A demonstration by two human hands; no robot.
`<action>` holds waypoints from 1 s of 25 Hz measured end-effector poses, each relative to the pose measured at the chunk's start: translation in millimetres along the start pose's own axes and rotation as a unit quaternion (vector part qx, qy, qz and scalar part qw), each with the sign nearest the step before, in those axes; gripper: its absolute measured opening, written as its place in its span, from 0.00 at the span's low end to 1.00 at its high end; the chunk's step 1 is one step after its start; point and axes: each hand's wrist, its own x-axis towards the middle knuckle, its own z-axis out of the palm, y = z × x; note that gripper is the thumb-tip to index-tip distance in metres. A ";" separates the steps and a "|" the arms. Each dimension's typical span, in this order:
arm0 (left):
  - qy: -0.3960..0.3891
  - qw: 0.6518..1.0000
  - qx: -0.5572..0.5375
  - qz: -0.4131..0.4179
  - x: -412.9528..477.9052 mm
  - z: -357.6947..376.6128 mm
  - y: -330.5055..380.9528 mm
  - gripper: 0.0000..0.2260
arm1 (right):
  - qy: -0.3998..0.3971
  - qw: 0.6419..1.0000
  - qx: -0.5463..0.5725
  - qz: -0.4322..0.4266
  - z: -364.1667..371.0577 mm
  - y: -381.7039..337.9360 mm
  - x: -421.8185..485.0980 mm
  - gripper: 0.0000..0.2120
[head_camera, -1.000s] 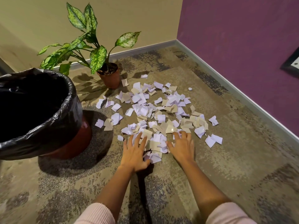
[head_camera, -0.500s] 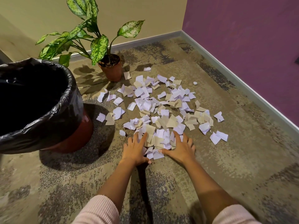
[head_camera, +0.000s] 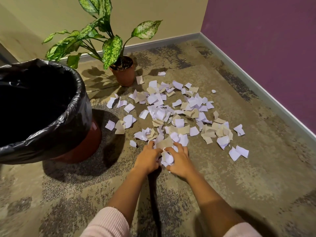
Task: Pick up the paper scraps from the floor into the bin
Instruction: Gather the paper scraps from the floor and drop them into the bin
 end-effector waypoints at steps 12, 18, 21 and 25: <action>0.068 0.992 -0.089 -0.056 -14.3 -40.1 7.2 0.12 | 0.082 0.974 0.189 0.095 -18.0 -19.2 1.9 0.20; 0.157 0.982 -0.093 -0.044 -35.1 -104.1 1.6 0.16 | 0.134 0.935 0.301 0.129 -68.1 -52.9 7.8 0.24; 0.208 0.973 -0.095 -0.039 -43.5 -143.8 3.5 0.17 | 0.168 0.925 0.326 0.104 -102.8 -85.4 14.4 0.21; 0.274 0.954 -0.114 -0.032 -52.3 -194.9 5.2 0.15 | 0.196 0.911 0.357 0.062 -146.5 -141.5 23.9 0.17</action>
